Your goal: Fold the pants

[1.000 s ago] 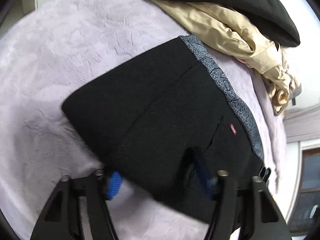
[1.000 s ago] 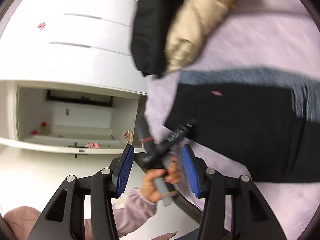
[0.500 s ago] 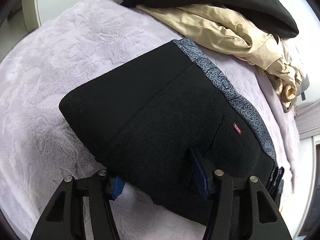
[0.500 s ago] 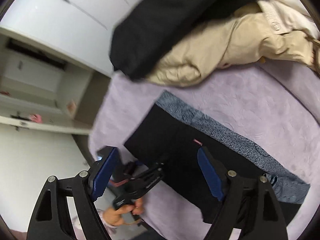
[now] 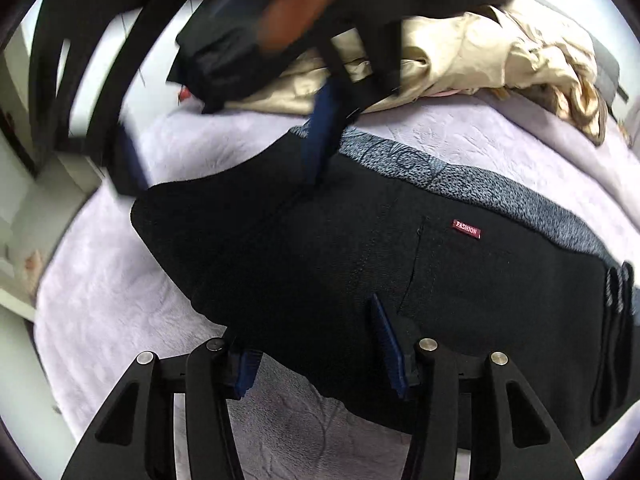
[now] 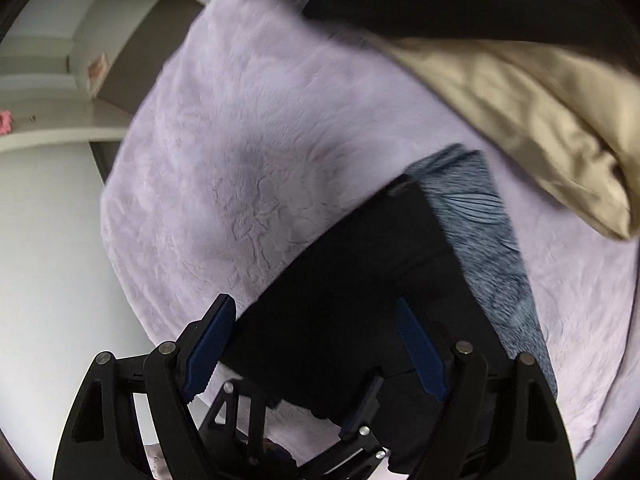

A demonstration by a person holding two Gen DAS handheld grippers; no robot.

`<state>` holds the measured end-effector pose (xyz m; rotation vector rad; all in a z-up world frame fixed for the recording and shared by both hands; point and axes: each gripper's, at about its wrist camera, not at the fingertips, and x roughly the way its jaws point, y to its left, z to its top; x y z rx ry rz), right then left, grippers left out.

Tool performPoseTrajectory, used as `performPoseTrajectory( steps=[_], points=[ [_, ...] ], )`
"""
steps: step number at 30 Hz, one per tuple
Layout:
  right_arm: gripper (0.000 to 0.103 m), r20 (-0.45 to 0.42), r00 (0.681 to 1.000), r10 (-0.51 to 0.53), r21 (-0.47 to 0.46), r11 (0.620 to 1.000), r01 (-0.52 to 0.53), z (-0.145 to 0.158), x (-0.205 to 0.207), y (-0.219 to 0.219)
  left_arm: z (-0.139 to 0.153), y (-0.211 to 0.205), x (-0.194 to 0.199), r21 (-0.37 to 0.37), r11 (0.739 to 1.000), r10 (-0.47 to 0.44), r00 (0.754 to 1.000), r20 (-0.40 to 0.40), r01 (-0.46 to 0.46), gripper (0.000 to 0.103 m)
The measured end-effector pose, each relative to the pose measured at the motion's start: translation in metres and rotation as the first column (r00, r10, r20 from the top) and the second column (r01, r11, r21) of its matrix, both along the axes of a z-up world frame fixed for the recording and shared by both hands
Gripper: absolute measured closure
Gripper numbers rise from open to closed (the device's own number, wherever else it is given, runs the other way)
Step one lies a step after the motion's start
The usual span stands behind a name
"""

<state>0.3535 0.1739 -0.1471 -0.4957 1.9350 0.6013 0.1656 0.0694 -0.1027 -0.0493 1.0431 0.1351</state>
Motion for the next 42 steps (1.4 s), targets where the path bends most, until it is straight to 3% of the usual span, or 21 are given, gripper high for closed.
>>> performPoseTrajectory(
  steps=[4, 5, 6, 7, 10, 15, 17, 22, 25, 29, 31, 35, 40, 42],
  points=[
    [0.022, -0.018, 0.998, 0.061, -0.056, 0.996, -0.062, -0.010, -0.007, 0.007, 0.000, -0.012, 0.004, 0.043, 0.999, -0.024, 1.000, -0.008, 0.024, 0.051],
    [0.041, -0.033, 0.998, 0.057, -0.029, 0.998, -0.058, -0.006, -0.006, 0.004, 0.001, -0.013, 0.003, 0.044, 0.998, -0.033, 0.999, -0.016, 0.034, 0.051],
    [0.082, -0.044, 0.998, 0.035, 0.003, 0.999, -0.035, 0.000, -0.002, 0.000, 0.001, -0.013, 0.002, 0.043, 0.998, -0.035, 0.999, -0.023, 0.036, 0.051],
    [0.091, -0.028, 1.000, 0.011, 0.029, 1.000, -0.010, 0.012, 0.004, -0.008, 0.003, -0.014, 0.000, 0.041, 0.998, -0.041, 0.999, -0.021, 0.042, 0.051],
    [0.094, 0.014, 1.000, 0.007, 0.126, 0.992, -0.008, 0.044, 0.006, -0.030, 0.024, -0.025, -0.011, 0.077, 0.992, -0.101, 0.994, 0.030, 0.098, 0.051],
    [0.094, 0.019, 0.985, -0.171, 0.323, 0.933, 0.155, 0.102, 0.011, -0.102, 0.069, -0.053, -0.014, 0.080, 0.985, -0.159, 0.983, 0.097, 0.151, 0.051],
    [0.094, 0.001, 0.965, -0.261, 0.407, 0.882, 0.238, 0.124, 0.012, -0.143, 0.087, -0.070, -0.015, 0.091, 0.979, -0.193, 0.973, 0.127, 0.182, 0.051],
    [0.094, -0.028, 0.901, -0.432, 0.577, 0.729, 0.368, 0.172, 0.002, -0.246, 0.127, -0.130, -0.028, 0.140, 0.941, -0.332, 0.923, 0.197, 0.308, 0.051],
    [0.094, -0.059, 0.836, -0.546, 0.656, 0.610, 0.445, 0.195, -0.018, -0.316, 0.146, -0.172, -0.036, 0.152, 0.906, -0.419, 0.882, 0.214, 0.394, 0.051],
    [0.093, -0.108, 0.718, -0.688, 0.725, 0.439, 0.530, 0.204, -0.055, -0.423, 0.156, -0.232, -0.057, 0.165, 0.838, -0.546, 0.811, 0.212, 0.521, 0.051],
    [0.094, -0.137, 0.648, -0.749, 0.739, 0.358, 0.570, 0.196, -0.078, -0.470, 0.149, -0.270, -0.069, 0.173, 0.789, -0.614, 0.767, 0.187, 0.589, 0.051],
    [0.094, -0.231, 0.477, -0.848, 0.727, 0.175, 0.663, 0.154, -0.132, -0.561, 0.122, -0.326, -0.092, 0.187, 0.695, -0.717, 0.688, 0.110, 0.694, 0.051],
    [0.094, -0.295, 0.325, -0.899, 0.674, 0.045, 0.737, 0.087, -0.186, -0.626, 0.070, -0.385, -0.124, 0.232, 0.563, -0.813, 0.582, -0.015, 0.793, 0.051],
    [0.094, -0.303, 0.286, -0.909, 0.646, 0.024, 0.763, 0.061, -0.196, -0.645, 0.055, -0.398, -0.131, 0.229, 0.533, -0.830, 0.556, -0.046, 0.815, 0.051]
  ],
)
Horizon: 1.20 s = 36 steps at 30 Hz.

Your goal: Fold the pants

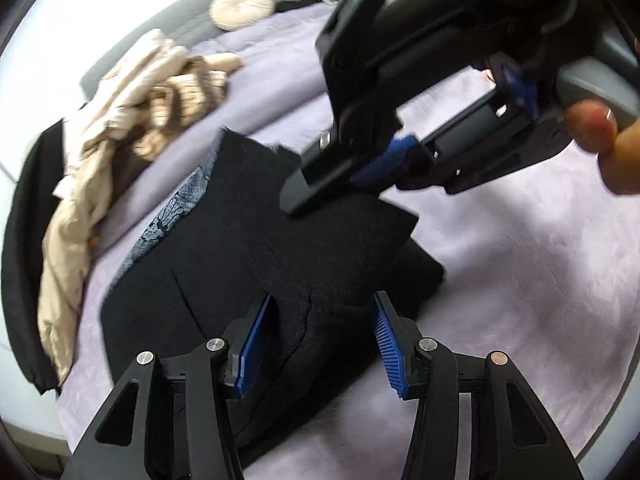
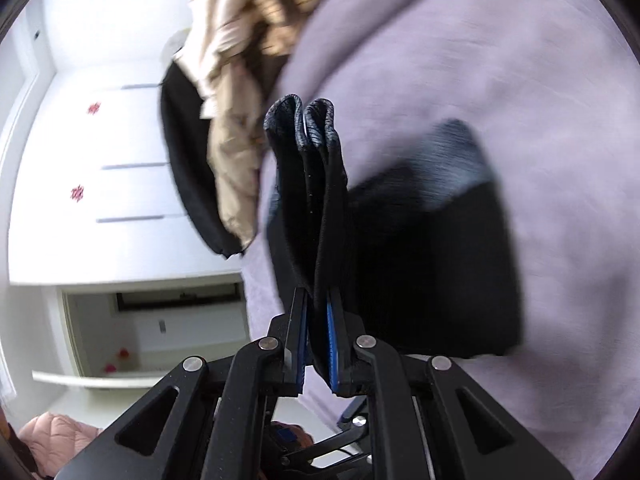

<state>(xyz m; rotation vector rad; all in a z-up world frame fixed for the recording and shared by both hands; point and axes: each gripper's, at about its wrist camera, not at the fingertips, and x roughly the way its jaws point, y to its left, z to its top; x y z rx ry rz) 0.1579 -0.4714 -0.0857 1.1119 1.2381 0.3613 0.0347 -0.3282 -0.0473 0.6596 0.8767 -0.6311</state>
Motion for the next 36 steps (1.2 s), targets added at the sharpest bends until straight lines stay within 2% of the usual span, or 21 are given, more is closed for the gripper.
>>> performPoseTrajectory(
  steps=[3, 5, 8, 11, 13, 17, 20, 23, 24, 26, 27, 28, 30, 31, 32, 34, 35, 36],
  points=[
    [0.094, -0.041, 0.999, -0.027, 0.004, 1.000, 0.027, -0.033, -0.011, -0.013, -0.018, -0.014, -0.007, 0.041, 0.999, -0.019, 1.000, -0.011, 0.019, 0.051],
    [0.093, -0.046, 0.998, -0.049, 0.010, 0.999, 0.049, -0.042, -0.014, -0.025, -0.022, -0.019, -0.008, 0.059, 0.998, -0.020, 1.000, -0.009, 0.021, 0.051],
    [0.088, -0.034, 0.999, -0.040, -0.021, 0.999, 0.040, -0.042, -0.012, -0.025, -0.017, -0.015, -0.009, 0.058, 0.998, -0.035, 0.999, -0.029, 0.036, 0.042],
    [0.083, -0.031, 0.999, 0.007, -0.136, 0.991, -0.011, -0.028, -0.004, -0.016, -0.002, 0.000, -0.008, 0.016, 0.999, -0.042, 0.997, -0.058, 0.043, 0.042],
    [0.081, -0.055, 0.998, 0.025, -0.234, 0.971, -0.038, -0.019, -0.003, -0.012, 0.010, 0.017, -0.007, -0.010, 1.000, -0.018, 0.997, -0.075, 0.017, 0.042],
    [0.081, -0.072, 0.997, 0.039, -0.413, 0.908, -0.066, 0.007, -0.008, -0.007, 0.025, 0.060, 0.011, -0.020, 0.992, 0.123, 0.986, -0.111, -0.126, 0.042],
    [0.081, -0.044, 0.998, 0.039, -0.453, 0.890, -0.055, 0.024, -0.006, 0.000, 0.032, 0.093, 0.042, -0.019, 0.967, 0.251, 0.960, -0.127, -0.255, 0.042],
    [0.081, 0.001, 0.998, 0.060, -0.489, 0.871, -0.052, 0.037, 0.011, 0.013, 0.035, 0.122, 0.082, -0.029, 0.923, 0.377, 0.917, -0.128, -0.384, 0.042],
    [0.081, 0.009, 0.997, 0.071, -0.499, 0.865, -0.057, 0.038, 0.020, 0.019, 0.034, 0.130, 0.098, -0.026, 0.902, 0.425, 0.897, -0.121, -0.431, 0.042],
    [0.081, 0.013, 0.996, 0.086, -0.517, 0.853, -0.067, 0.039, 0.039, 0.030, 0.030, 0.149, 0.126, -0.031, 0.842, 0.531, 0.838, -0.123, -0.538, 0.042],
    [0.081, 0.022, 0.995, 0.098, -0.524, 0.849, -0.072, 0.038, 0.045, 0.034, 0.027, 0.161, 0.142, -0.038, 0.799, 0.592, 0.796, -0.124, -0.600, 0.042],
    [0.081, 0.031, 0.993, 0.111, -0.534, 0.842, -0.078, 0.037, 0.052, 0.039, 0.021, 0.168, 0.154, -0.038, 0.770, 0.628, 0.768, -0.129, -0.636, 0.042],
    [0.081, 0.018, 0.989, 0.148, -0.587, 0.802, -0.110, 0.030, 0.071, 0.053, 0.010, 0.176, 0.166, -0.029, 0.745, 0.654, 0.738, -0.167, -0.666, 0.042],
    [0.081, -0.016, 0.986, 0.164, -0.609, 0.781, -0.140, 0.023, 0.078, 0.059, 0.003, 0.178, 0.169, -0.020, 0.734, 0.665, 0.724, -0.185, -0.679, 0.042],
    [0.081, -0.062, 0.983, 0.171, -0.612, 0.772, -0.173, 0.013, 0.081, 0.063, -0.003, 0.179, 0.174, -0.012, 0.734, 0.665, 0.723, -0.187, -0.679, 0.041],
    [0.081, -0.120, 0.976, 0.183, -0.612, 0.760, -0.218, -0.005, 0.079, 0.067, -0.009, 0.173, 0.166, -0.005, 0.761, 0.641, 0.753, -0.151, -0.649, 0.038],
    [0.081, -0.115, 0.975, 0.190, -0.624, 0.750, -0.220, -0.008, 0.076, 0.067, -0.010, 0.171, 0.164, -0.001, 0.767, 0.636, 0.760, -0.136, -0.642, 0.033],
    [0.081, -0.109, 0.975, 0.193, -0.627, 0.748, -0.219, -0.009, 0.074, 0.067, -0.011, 0.170, 0.166, 0.004, 0.770, 0.633, 0.763, -0.127, -0.638, 0.032]
  ],
)
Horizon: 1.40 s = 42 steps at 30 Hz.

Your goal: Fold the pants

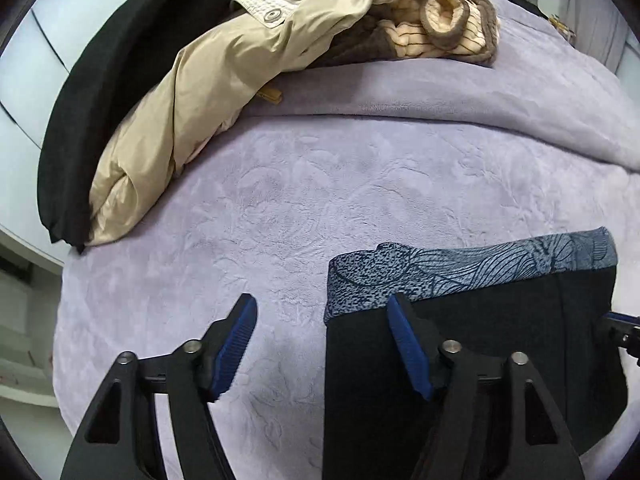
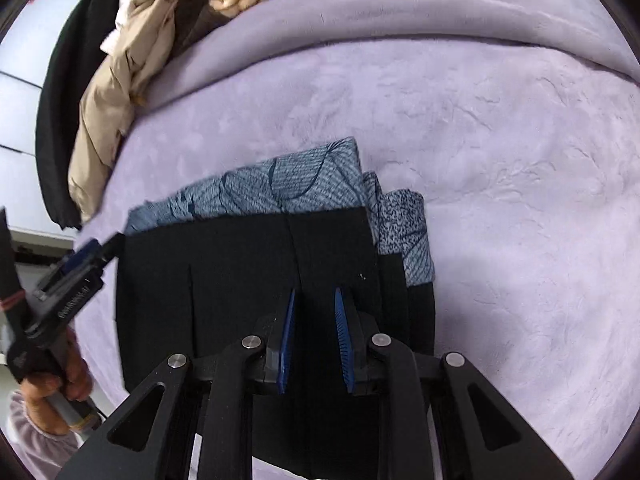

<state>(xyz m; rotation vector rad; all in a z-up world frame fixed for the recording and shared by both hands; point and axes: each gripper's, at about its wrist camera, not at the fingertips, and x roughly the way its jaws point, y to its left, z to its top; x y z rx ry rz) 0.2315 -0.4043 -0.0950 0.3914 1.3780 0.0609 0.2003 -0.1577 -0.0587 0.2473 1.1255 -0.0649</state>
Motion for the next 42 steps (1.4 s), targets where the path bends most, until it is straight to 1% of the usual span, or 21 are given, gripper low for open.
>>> performPoseTrajectory(
  steps=[2, 3, 5, 7, 10, 11, 13, 15, 20, 23, 25, 27, 29, 34, 35, 36, 39, 40, 42],
  points=[
    [0.081, -0.003, 1.000, -0.011, 0.014, 1.000, 0.011, 0.001, -0.006, -0.002, 0.002, 0.002, -0.005, -0.016, 1.000, 0.007, 1.000, -0.016, -0.007, 0.032],
    [0.081, -0.008, 1.000, -0.019, 0.015, 1.000, 0.019, 0.002, -0.009, -0.002, 0.006, 0.006, -0.001, -0.033, 0.999, 0.014, 1.000, -0.022, -0.015, 0.032],
    [0.081, -0.009, 1.000, -0.019, -0.001, 1.000, 0.019, 0.005, -0.018, -0.001, 0.013, 0.011, -0.006, -0.052, 0.998, 0.016, 0.999, -0.037, -0.018, 0.032],
    [0.076, -0.007, 1.000, -0.004, -0.038, 0.999, 0.004, 0.008, -0.030, 0.002, 0.017, 0.014, -0.016, -0.064, 0.998, 0.012, 0.998, -0.057, -0.016, 0.032],
    [0.065, 0.000, 1.000, -0.014, -0.085, 0.996, 0.014, 0.010, -0.052, 0.002, 0.016, 0.016, -0.034, -0.066, 0.998, -0.008, 0.995, -0.097, 0.002, 0.032],
    [0.062, -0.006, 1.000, -0.025, -0.085, 0.996, 0.024, 0.010, -0.058, 0.000, 0.014, 0.016, -0.038, -0.067, 0.998, -0.012, 0.994, -0.108, 0.005, 0.032],
    [0.060, -0.004, 0.998, -0.060, -0.068, 0.996, 0.060, 0.012, -0.070, -0.004, 0.012, 0.016, -0.049, -0.067, 0.998, -0.026, 0.990, -0.140, 0.017, 0.032],
    [0.052, -0.011, 0.996, -0.084, -0.071, 0.994, 0.083, 0.016, -0.079, -0.005, 0.013, 0.014, -0.057, -0.064, 0.997, -0.041, 0.987, -0.157, 0.031, 0.032],
    [0.048, -0.018, 0.992, -0.126, -0.071, 0.990, 0.124, 0.027, -0.100, -0.006, 0.014, 0.006, -0.078, -0.064, 0.995, -0.083, 0.973, -0.213, 0.070, 0.032],
    [0.046, -0.029, 0.990, -0.138, -0.059, 0.989, 0.136, 0.032, -0.109, -0.003, 0.016, 0.003, -0.087, -0.068, 0.995, -0.089, 0.969, -0.230, 0.075, 0.031],
    [0.043, -0.034, 0.989, -0.144, -0.054, 0.988, 0.142, 0.033, -0.114, 0.001, 0.017, 0.002, -0.092, -0.079, 0.994, -0.094, 0.966, -0.241, 0.077, 0.008],
    [0.042, -0.039, 0.988, -0.152, -0.046, 0.988, 0.150, 0.035, -0.120, 0.003, 0.021, 0.000, -0.096, -0.078, 0.993, -0.102, 0.969, -0.226, 0.086, 0.008],
    [0.042, -0.043, 0.986, -0.162, -0.032, 0.986, 0.161, 0.036, -0.123, 0.006, 0.023, -0.003, -0.099, -0.073, 0.992, -0.117, 0.966, -0.229, 0.102, 0.008],
    [0.034, -0.045, 0.985, -0.169, -0.020, 0.985, 0.169, 0.040, -0.132, 0.012, 0.026, -0.006, -0.104, -0.071, 0.991, -0.125, 0.960, -0.248, 0.111, 0.008],
    [0.031, -0.044, 0.985, -0.169, -0.017, 0.986, 0.168, 0.041, -0.133, 0.013, 0.027, -0.007, -0.105, -0.067, 0.991, -0.127, 0.960, -0.249, 0.114, 0.008],
    [0.025, -0.040, 0.985, -0.168, -0.013, 0.986, 0.167, 0.043, -0.133, 0.014, 0.029, -0.007, -0.106, -0.066, 0.991, -0.129, 0.960, -0.250, 0.116, 0.008],
    [0.015, -0.010, 0.988, -0.154, -0.020, 0.988, 0.154, 0.048, -0.135, 0.018, 0.030, -0.008, -0.108, -0.069, 0.991, -0.130, 0.958, -0.256, 0.116, 0.008],
    [0.014, -0.001, 0.989, -0.147, -0.033, 0.989, 0.147, 0.050, -0.136, 0.019, 0.031, -0.007, -0.108, -0.069, 0.991, -0.130, 0.957, -0.261, 0.116, 0.008],
    [0.000, 0.015, 0.992, -0.128, -0.073, 0.989, 0.129, 0.055, -0.135, 0.023, 0.030, -0.007, -0.110, -0.071, 0.991, -0.127, 0.954, -0.270, 0.111, 0.008]
  ],
)
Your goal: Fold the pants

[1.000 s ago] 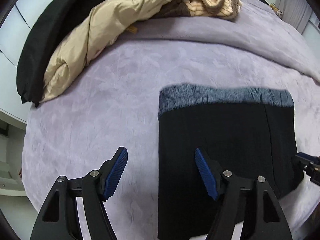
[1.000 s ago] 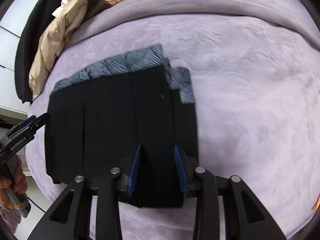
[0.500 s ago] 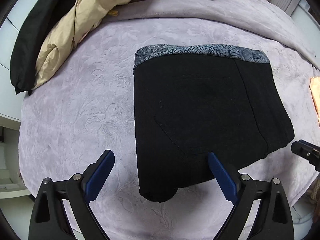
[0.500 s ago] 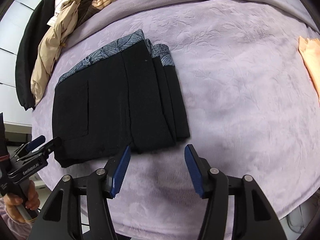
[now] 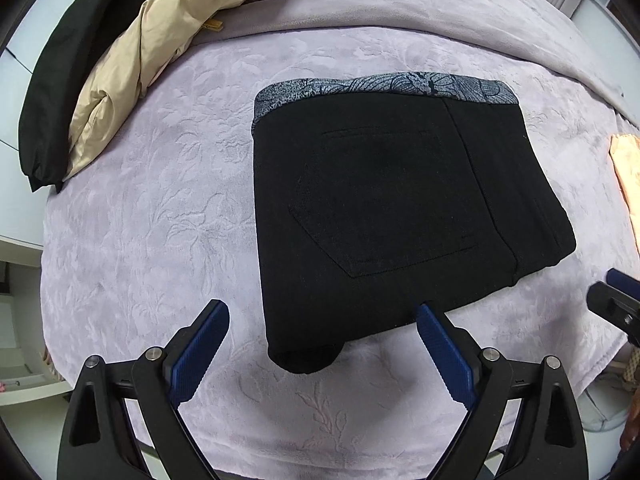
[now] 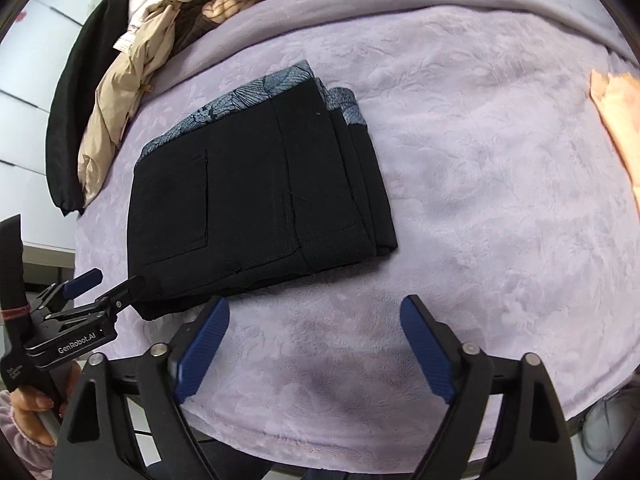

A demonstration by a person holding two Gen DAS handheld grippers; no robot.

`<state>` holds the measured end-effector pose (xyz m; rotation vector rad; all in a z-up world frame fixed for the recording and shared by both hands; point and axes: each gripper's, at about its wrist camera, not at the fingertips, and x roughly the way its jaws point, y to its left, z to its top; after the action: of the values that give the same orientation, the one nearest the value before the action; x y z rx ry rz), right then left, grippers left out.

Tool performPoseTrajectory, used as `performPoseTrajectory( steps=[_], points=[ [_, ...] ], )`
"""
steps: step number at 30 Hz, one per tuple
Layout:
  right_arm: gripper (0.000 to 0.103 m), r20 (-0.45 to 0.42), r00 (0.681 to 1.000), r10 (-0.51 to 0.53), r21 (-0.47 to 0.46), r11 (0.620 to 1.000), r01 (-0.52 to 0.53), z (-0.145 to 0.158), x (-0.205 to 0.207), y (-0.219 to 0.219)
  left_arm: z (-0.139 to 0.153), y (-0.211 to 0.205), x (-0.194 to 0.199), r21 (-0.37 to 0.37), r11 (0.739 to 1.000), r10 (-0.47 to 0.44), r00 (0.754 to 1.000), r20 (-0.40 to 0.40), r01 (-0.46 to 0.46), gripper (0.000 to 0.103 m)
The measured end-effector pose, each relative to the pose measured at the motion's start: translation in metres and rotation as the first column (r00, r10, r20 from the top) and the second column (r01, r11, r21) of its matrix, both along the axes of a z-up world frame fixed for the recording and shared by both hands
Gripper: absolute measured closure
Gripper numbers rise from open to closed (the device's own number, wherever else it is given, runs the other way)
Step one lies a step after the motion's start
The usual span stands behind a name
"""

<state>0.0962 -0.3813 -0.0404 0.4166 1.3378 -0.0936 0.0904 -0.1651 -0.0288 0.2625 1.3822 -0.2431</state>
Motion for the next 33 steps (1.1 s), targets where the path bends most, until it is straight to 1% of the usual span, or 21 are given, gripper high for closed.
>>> performPoseTrajectory(
  steps=[3, 7, 12, 17, 22, 33],
  points=[
    [0.000, 0.002, 1.000, 0.008, -0.030, 1.000, -0.008, 0.003, 0.000, 0.002, -0.001, 0.000, -0.003, 0.001, 1.000, 0.006, 1.000, -0.016, -0.006, 0.008],
    [0.000, -0.020, 1.000, -0.005, -0.023, 1.000, 0.004, 0.003, 0.001, -0.002, -0.001, 0.000, -0.007, 0.002, 1.000, 0.012, 0.999, -0.038, -0.012, 0.008],
    [0.000, -0.058, 0.998, 0.000, -0.062, 0.998, -0.004, 0.001, 0.002, -0.004, 0.001, 0.004, -0.007, 0.006, 1.000, 0.028, 0.998, -0.059, -0.028, 0.008],
    [0.000, -0.057, 0.998, 0.005, -0.061, 0.998, -0.008, 0.002, 0.004, -0.008, 0.003, 0.008, -0.003, 0.028, 0.999, 0.041, 0.997, -0.064, -0.040, 0.008],
    [0.000, -0.052, 0.998, 0.020, -0.053, 0.998, -0.023, 0.002, 0.009, -0.012, 0.004, 0.002, -0.003, 0.041, 0.999, 0.032, 0.998, -0.062, -0.029, 0.008],
    [0.000, -0.066, 0.997, 0.044, -0.054, 0.997, -0.048, -0.002, 0.019, -0.026, -0.001, 0.002, 0.005, 0.022, 0.996, 0.086, 0.992, -0.094, -0.084, 0.008]
  ],
)
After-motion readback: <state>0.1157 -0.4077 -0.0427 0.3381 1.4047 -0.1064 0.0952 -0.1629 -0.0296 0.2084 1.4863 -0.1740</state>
